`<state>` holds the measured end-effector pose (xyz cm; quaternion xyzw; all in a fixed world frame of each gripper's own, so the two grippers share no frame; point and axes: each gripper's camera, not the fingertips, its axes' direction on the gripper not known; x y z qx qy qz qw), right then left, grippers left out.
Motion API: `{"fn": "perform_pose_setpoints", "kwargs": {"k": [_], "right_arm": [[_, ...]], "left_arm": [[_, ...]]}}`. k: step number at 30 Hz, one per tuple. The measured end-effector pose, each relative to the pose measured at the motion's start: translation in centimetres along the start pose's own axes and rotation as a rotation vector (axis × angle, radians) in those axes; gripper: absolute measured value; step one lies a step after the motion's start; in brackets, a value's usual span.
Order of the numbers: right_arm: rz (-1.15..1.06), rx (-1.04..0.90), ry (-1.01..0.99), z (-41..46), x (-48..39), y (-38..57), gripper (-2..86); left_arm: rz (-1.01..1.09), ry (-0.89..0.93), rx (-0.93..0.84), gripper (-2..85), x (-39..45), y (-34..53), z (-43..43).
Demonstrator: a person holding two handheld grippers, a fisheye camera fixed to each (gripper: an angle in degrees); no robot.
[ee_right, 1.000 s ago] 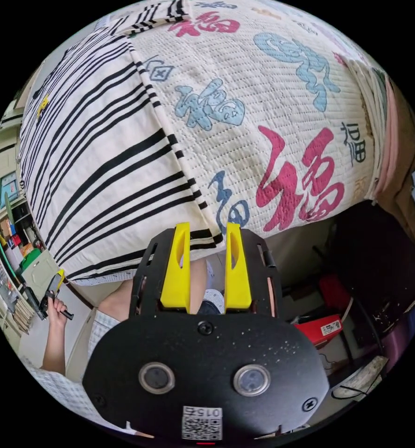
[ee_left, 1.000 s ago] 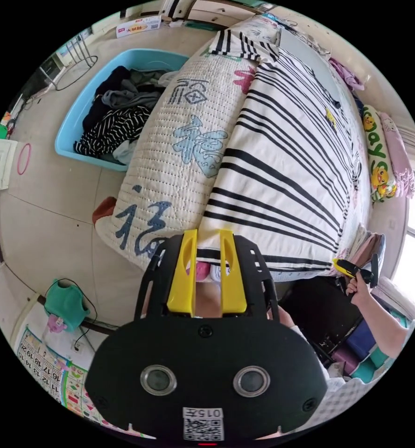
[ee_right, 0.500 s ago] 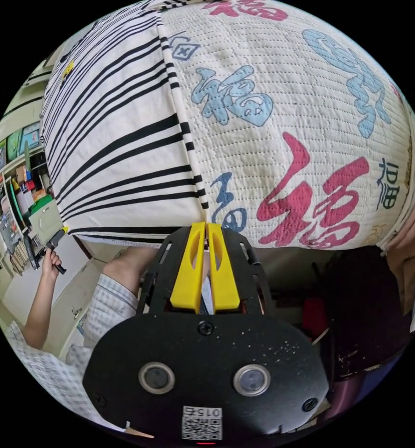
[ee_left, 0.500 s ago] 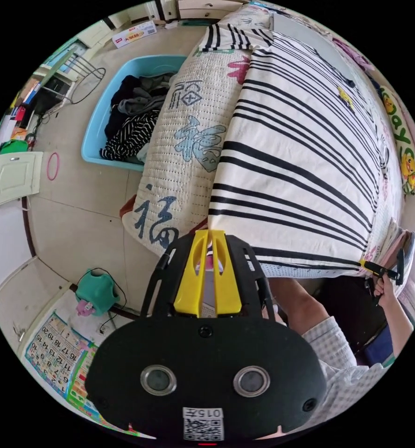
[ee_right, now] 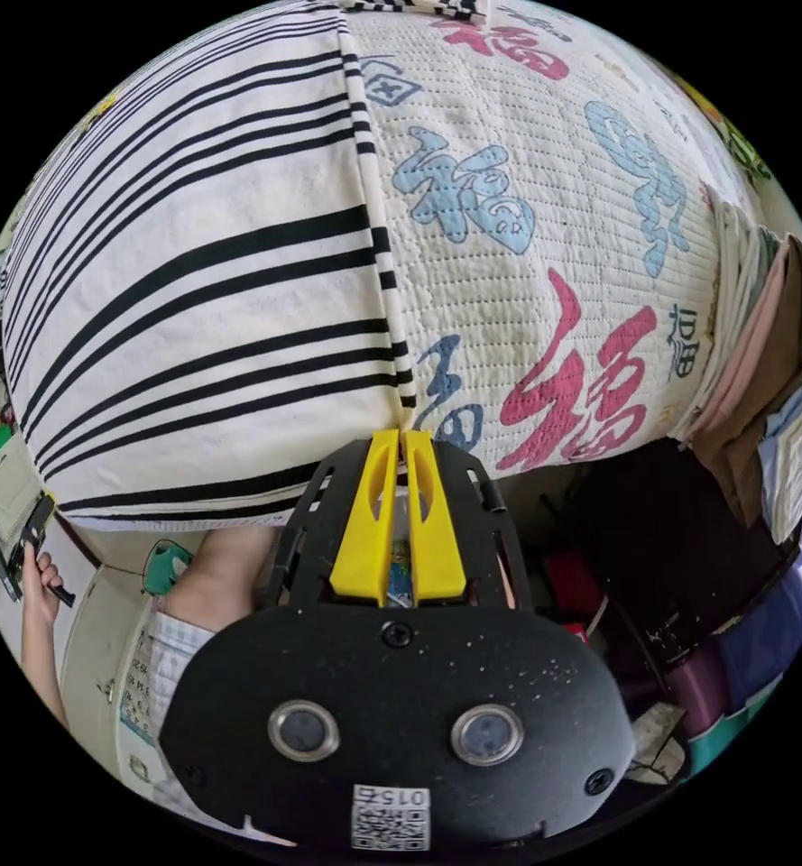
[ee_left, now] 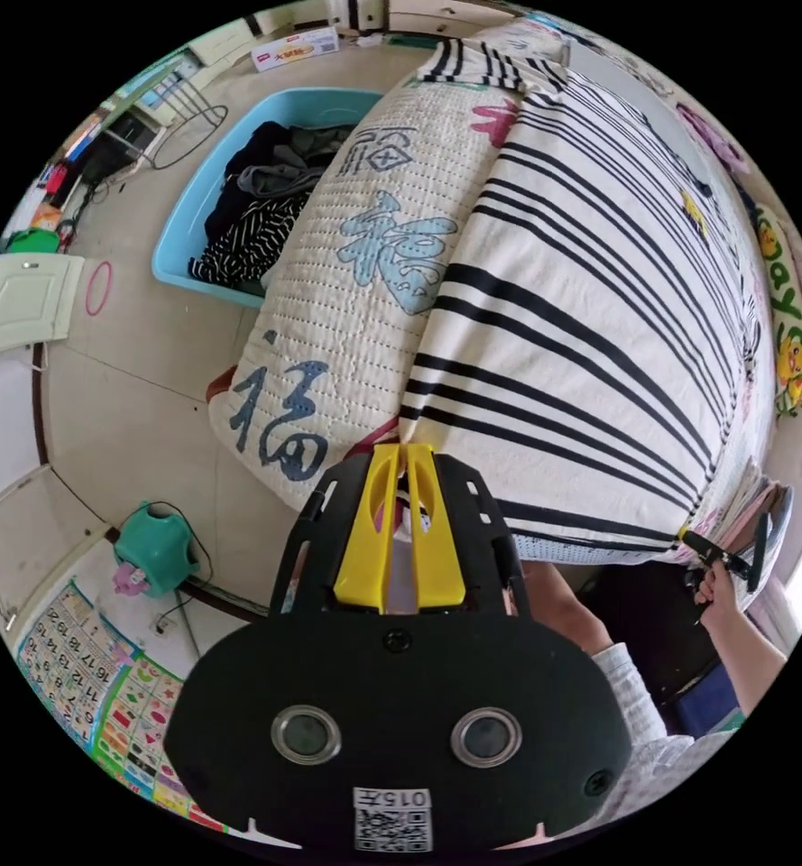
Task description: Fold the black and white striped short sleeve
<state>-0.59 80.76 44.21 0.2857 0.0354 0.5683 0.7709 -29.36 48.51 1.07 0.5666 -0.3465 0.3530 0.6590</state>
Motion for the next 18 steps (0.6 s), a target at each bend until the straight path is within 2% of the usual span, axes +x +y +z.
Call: {"fn": "perform_pose_setpoints", "kwargs": {"k": [2,4,7,11,14,16,18], "right_arm": [[0.067,0.08,-0.061,-2.5,0.8,0.3,0.1],[0.203,0.282,-0.404,-7.9,3.5,0.9,-0.1],[0.31,0.544,-0.617,-15.6,5.9,0.1,-0.4],[0.334,0.67,-0.66,-26.2,6.3,-3.7,-0.5],[0.209,0.807,-0.658,-35.0,4.2,-4.1,-0.5],[0.073,0.91,-0.58,-40.1,1.2,-2.9,-0.5],[0.064,0.942,-0.51,-42.6,-0.5,-2.3,-0.5]], "left_arm": [[-0.004,0.032,-0.031,-0.3,-0.9,-0.3,-0.2],[0.029,0.039,-0.076,-0.3,-1.5,-0.9,-0.3],[0.046,0.028,-0.117,-0.3,-1.9,-1.4,-0.6],[0.1,-0.011,-0.154,-0.3,-2.0,-1.7,-1.0],[0.166,-0.057,-0.203,-0.3,-1.6,-2.0,-1.7],[0.252,-0.112,-0.189,-0.3,-0.7,-1.5,-2.5],[0.303,-0.157,-0.166,-0.3,-0.4,-0.7,-3.2]]}}
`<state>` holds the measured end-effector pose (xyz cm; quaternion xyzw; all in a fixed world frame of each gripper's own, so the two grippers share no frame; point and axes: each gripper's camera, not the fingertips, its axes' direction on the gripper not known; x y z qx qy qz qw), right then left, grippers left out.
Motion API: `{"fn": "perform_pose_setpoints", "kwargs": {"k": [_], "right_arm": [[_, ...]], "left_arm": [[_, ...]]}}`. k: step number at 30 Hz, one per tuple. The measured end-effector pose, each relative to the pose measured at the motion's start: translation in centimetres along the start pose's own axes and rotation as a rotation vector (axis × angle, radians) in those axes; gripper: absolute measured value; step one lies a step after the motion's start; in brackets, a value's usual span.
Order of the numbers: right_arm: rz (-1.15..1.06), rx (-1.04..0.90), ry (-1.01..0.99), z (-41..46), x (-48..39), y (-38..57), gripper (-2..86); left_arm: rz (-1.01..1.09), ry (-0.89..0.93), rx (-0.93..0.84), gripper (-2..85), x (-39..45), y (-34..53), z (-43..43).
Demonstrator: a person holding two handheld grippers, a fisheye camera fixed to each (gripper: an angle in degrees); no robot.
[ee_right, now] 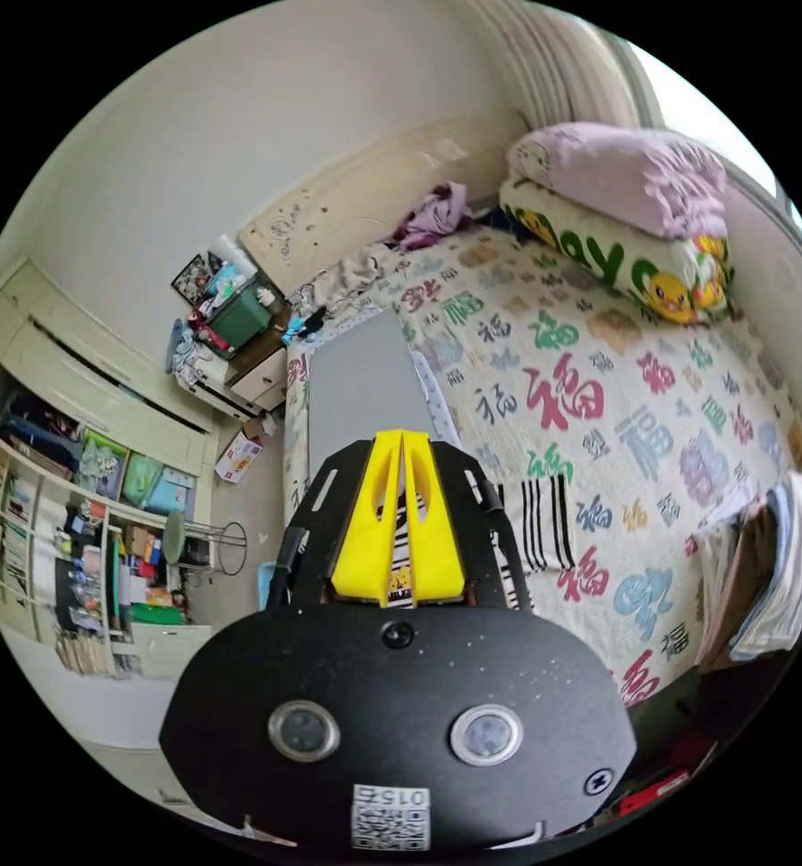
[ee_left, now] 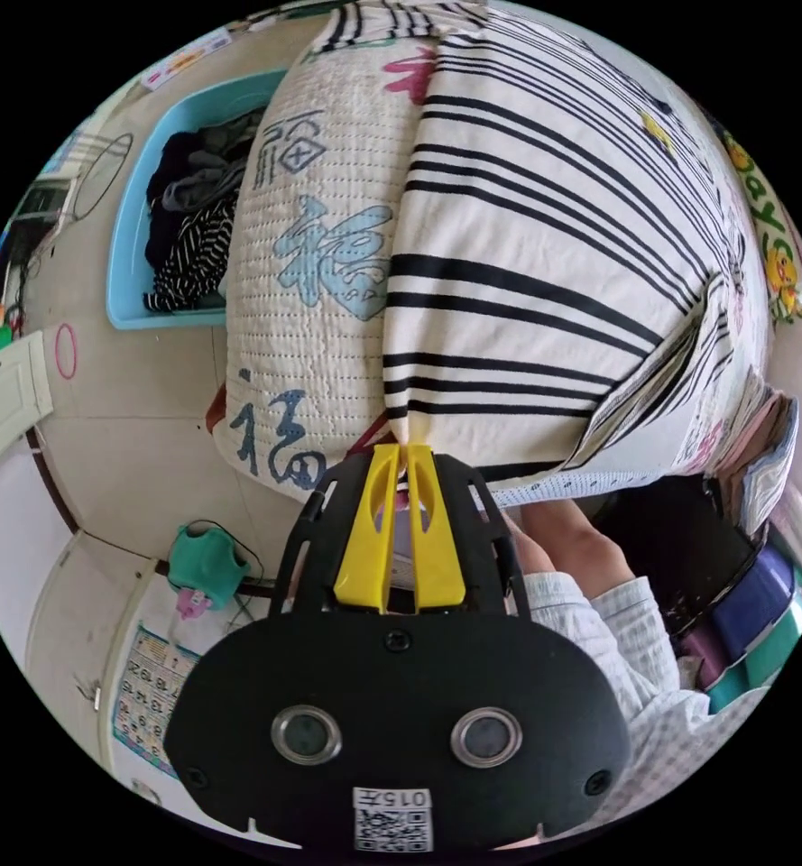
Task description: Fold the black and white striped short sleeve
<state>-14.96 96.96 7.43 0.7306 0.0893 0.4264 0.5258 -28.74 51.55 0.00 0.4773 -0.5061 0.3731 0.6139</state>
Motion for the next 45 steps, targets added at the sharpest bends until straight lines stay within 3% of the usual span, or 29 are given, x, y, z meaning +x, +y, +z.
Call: {"fn": "perform_pose_setpoints", "kwargs": {"k": [2,6,8,12,16,22,25,28,35,40,45], "right_arm": [[0.032,0.001,0.049,-0.8,-1.4,-1.1,-0.5],[0.063,0.056,-0.128,-3.0,-1.8,-2.5,-0.5],[0.043,0.055,-0.105,-3.2,-1.7,-2.4,-0.4],[-0.144,0.022,-0.091,-1.4,-1.3,-0.9,-0.1],[-0.398,-0.314,-0.108,6.1,0.2,4.6,1.2],[-0.398,-0.708,0.033,19.2,7.3,16.3,6.2],[-0.311,-0.787,-0.02,23.2,9.9,19.1,8.0],[-0.232,-0.744,-0.05,25.2,11.5,19.7,7.9],[-0.284,-0.713,-0.005,25.5,11.3,18.0,-0.1],[-0.331,-0.667,0.028,20.0,12.9,18.9,-0.9],[-0.377,-0.842,0.204,16.5,17.9,23.0,-0.8]], "left_arm": [[0.012,-0.011,0.011,-0.3,-0.1,0.7,-0.3],[-0.011,0.023,0.016,-0.2,-1.8,2.0,-0.2],[-0.022,0.031,0.016,-0.2,-2.4,2.4,-0.1],[-0.027,0.045,0.022,-0.1,-3.4,3.4,0.1],[-0.022,0.039,0.059,-0.1,-4.1,5.0,0.2],[-0.11,0.1,0.088,-0.1,-6.5,6.9,1.1],[-0.124,0.139,0.11,-0.1,-8.0,8.0,1.1],[-0.125,0.178,0.147,-0.1,-9.3,9.3,1.0],[-0.159,0.248,0.215,-0.2,-12.0,12.0,0.2],[-0.153,0.242,0.224,-0.3,-13.3,13.4,-1.5],[-0.147,0.263,0.21,-0.3,-14.7,13.8,-3.4]]}}
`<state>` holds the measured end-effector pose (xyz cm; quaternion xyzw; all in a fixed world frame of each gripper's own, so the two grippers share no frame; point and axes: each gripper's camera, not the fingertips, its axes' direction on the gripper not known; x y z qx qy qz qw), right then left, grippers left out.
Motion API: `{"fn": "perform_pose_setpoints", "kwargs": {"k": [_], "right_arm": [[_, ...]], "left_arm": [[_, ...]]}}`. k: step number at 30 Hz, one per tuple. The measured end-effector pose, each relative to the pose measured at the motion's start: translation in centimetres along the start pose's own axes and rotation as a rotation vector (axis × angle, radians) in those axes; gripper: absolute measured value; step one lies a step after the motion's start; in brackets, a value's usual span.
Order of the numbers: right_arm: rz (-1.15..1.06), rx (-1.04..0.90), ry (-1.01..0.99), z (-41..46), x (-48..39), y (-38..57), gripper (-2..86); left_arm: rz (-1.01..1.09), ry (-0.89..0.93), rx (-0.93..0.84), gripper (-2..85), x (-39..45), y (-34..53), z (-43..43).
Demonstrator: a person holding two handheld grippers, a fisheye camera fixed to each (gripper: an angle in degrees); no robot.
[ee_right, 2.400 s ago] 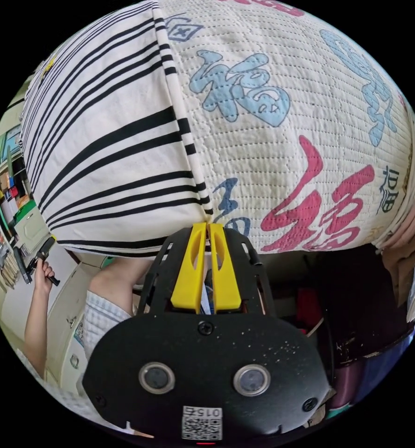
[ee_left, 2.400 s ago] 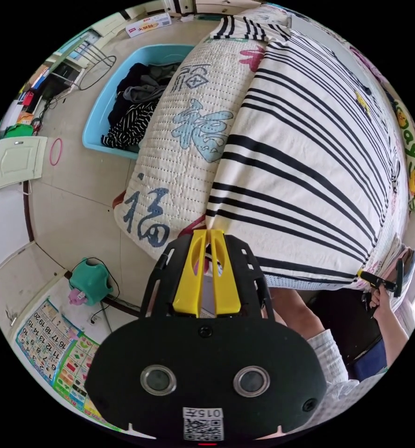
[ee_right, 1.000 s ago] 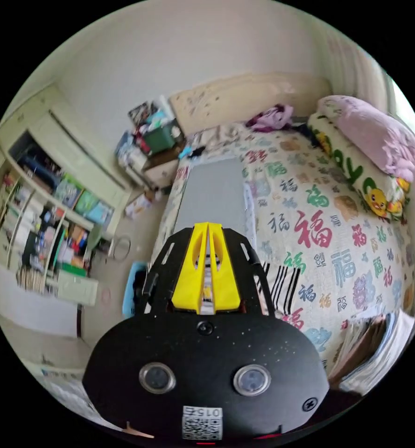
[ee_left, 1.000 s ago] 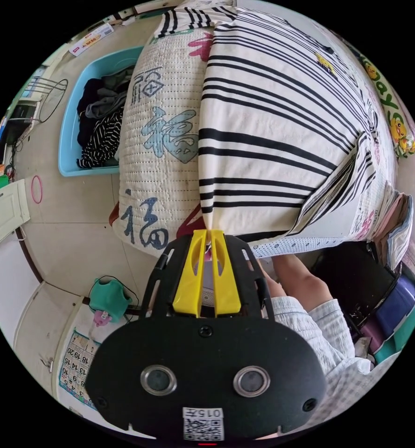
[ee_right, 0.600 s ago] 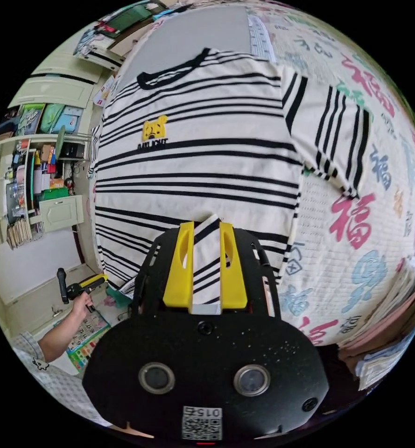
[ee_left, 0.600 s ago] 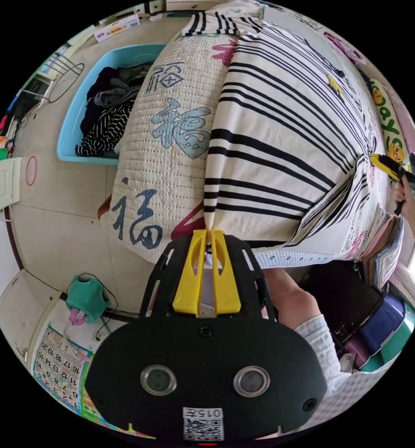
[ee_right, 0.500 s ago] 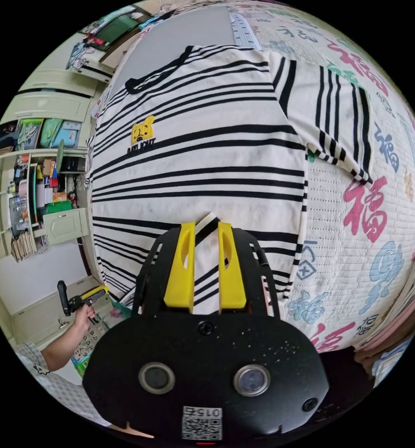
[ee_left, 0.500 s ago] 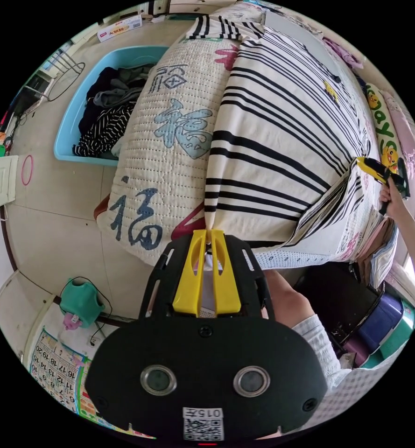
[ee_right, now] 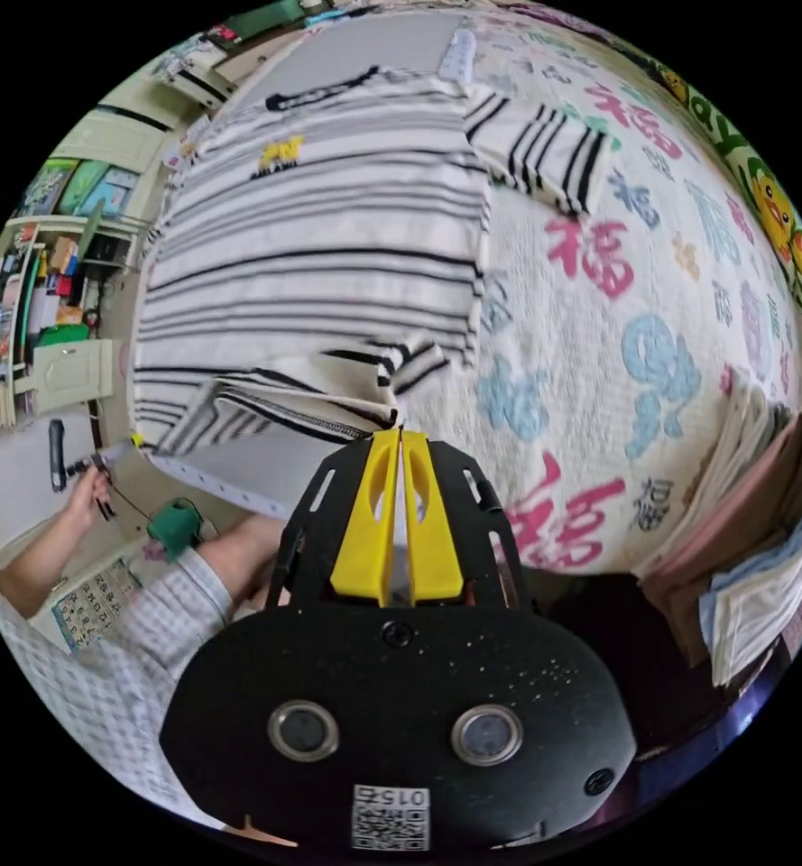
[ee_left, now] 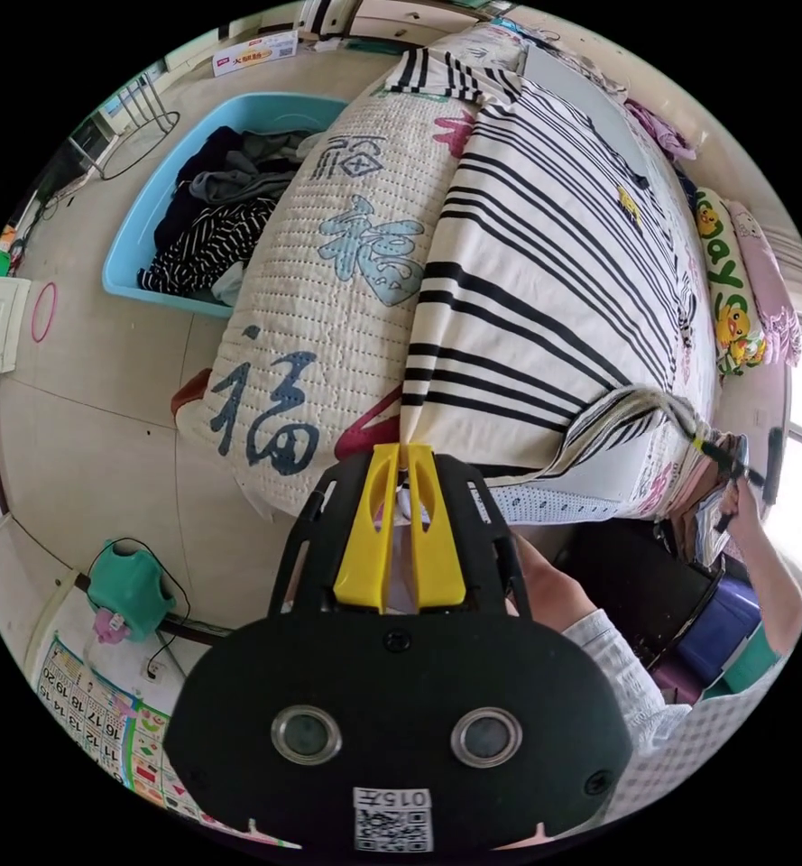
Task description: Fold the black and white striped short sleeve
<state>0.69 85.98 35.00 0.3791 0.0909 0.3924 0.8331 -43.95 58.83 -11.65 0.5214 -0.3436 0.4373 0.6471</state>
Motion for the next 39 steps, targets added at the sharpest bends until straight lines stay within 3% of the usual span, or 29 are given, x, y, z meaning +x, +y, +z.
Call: {"fn": "perform_pose_setpoints", "kwargs": {"k": [8,14,21,25,29,32,36,39], "right_arm": [[0.07,-0.312,0.155,6.1,3.1,0.7,-0.7],[0.168,-0.245,-0.035,5.3,5.4,-0.2,-0.7],[0.295,-0.221,-0.128,3.7,11.7,1.7,-0.7],[0.364,-0.212,-0.212,3.5,15.6,2.4,-0.6],[0.355,-0.117,-0.314,2.4,18.7,1.5,-0.3],[0.356,0.074,-0.448,0.0,21.6,-0.9,0.4],[0.305,0.286,-0.435,-3.9,24.8,-7.1,4.3],[0.253,0.359,-0.526,-5.3,26.8,-12.4,6.3]], "left_arm": [[0.022,-0.039,-0.043,-0.2,-0.4,-1.2,-4.4],[0.068,-0.071,-0.083,-0.2,0.5,-2.2,-8.9],[0.166,0.15,-0.101,0.3,-0.2,-2.7,-17.9],[0.121,0.098,-0.235,1.2,-0.2,-3.3,-21.8],[0.099,0.106,-0.232,3.1,1.9,-3.6,-25.4],[0.182,0.128,-0.134,5.1,8.1,-6.1,-28.4],[0.42,0.122,0.07,6.3,23.0,-12.8,-31.5],[0.472,0.081,0.147,5.7,34.9,-19.5,-32.3]]}}
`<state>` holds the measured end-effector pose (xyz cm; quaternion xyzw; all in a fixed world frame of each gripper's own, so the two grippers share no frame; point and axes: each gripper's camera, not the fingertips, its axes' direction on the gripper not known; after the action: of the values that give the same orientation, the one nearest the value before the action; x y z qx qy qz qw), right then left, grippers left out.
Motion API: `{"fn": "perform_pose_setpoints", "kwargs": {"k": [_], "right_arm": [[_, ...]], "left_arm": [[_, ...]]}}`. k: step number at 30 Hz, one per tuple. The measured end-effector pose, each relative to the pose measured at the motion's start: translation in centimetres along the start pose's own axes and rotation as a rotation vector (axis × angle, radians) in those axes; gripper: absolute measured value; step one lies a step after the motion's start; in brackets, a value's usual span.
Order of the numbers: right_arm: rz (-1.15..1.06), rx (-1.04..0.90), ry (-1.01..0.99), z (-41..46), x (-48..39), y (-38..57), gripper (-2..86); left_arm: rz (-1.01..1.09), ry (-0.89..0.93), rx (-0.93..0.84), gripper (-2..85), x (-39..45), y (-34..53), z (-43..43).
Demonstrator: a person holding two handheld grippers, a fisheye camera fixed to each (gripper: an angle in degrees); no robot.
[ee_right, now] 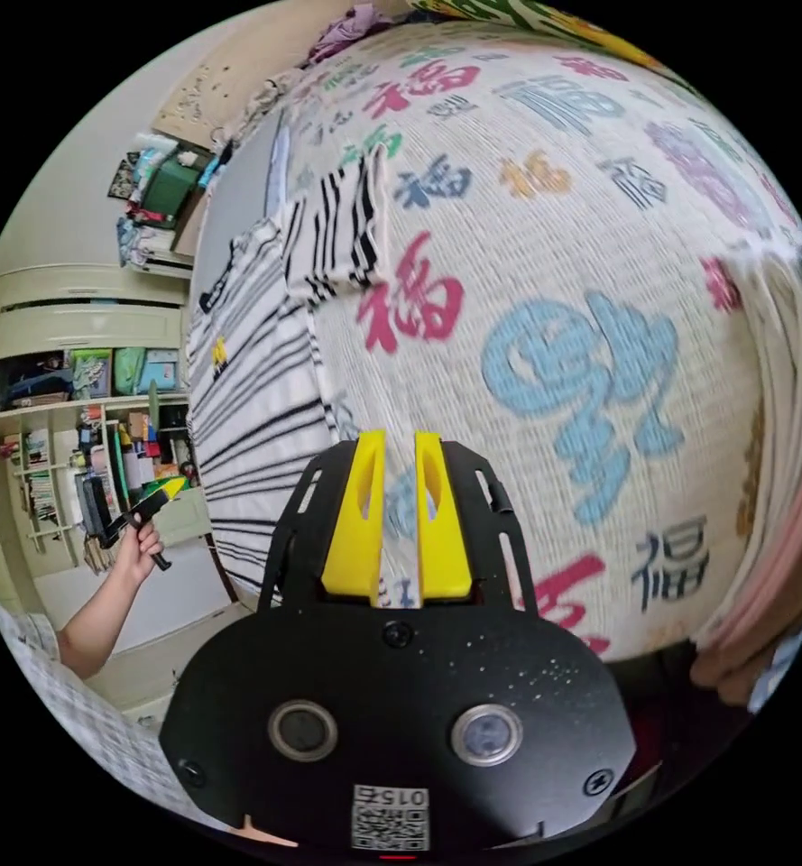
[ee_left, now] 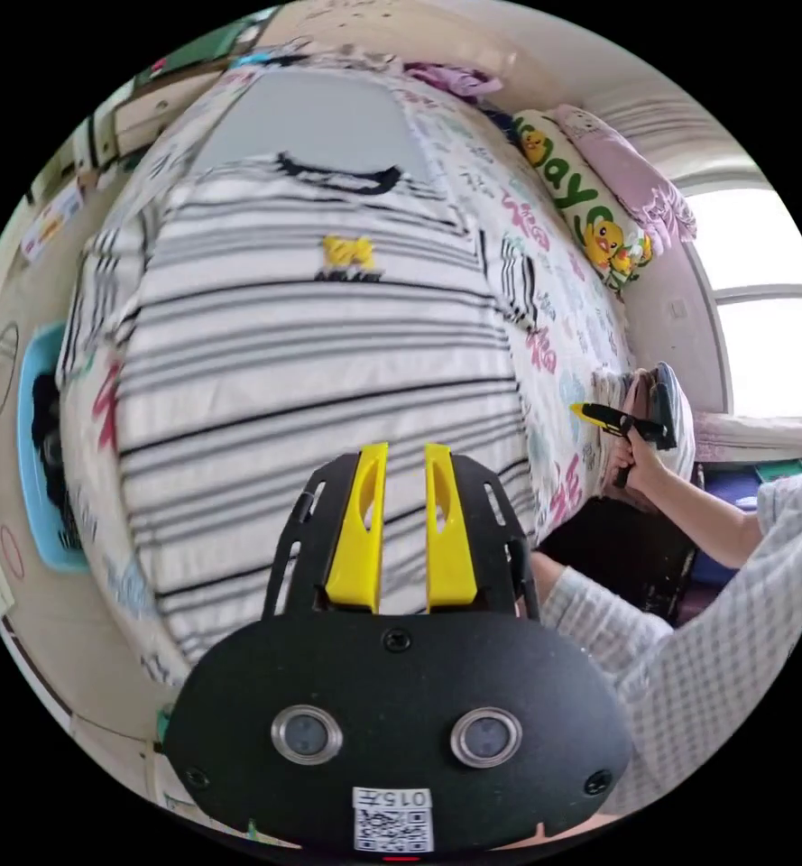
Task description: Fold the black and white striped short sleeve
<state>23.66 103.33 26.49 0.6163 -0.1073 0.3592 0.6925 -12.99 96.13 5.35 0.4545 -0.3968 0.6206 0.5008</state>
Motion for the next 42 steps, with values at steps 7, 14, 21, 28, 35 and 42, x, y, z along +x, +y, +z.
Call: {"fn": "perform_pose_setpoints", "kwargs": {"k": [7,14,21,28,35,42], "right_arm": [[0.099,0.044,-0.127,0.5,2.3,-8.7,6.7],[0.136,0.026,-0.217,-0.2,4.1,-9.5,6.5],[0.02,-0.002,-0.158,-1.4,3.9,-10.1,4.6],[-0.136,0.063,-0.135,-4.3,1.1,-9.5,0.5],[-0.484,0.015,-0.132,-5.9,-6.4,-7.4,0.2],[-0.592,-0.186,-0.128,0.4,-11.1,-4.6,0.8]], "left_arm": [[0.13,0.13,0.011,4.5,17.2,-24.9,3.7],[0.164,-0.028,-0.205,7.1,23.8,-33.2,7.1],[0.12,-0.117,-0.216,3.2,25.0,-35.4,4.6],[0.042,0.133,0.094,0.1,19.3,-32.7,-7.5],[-0.026,0.067,0.251,-0.2,9.4,-23.7,-19.8],[-0.21,0.02,0.102,0.2,-0.3,-16.6,-20.0]]}}
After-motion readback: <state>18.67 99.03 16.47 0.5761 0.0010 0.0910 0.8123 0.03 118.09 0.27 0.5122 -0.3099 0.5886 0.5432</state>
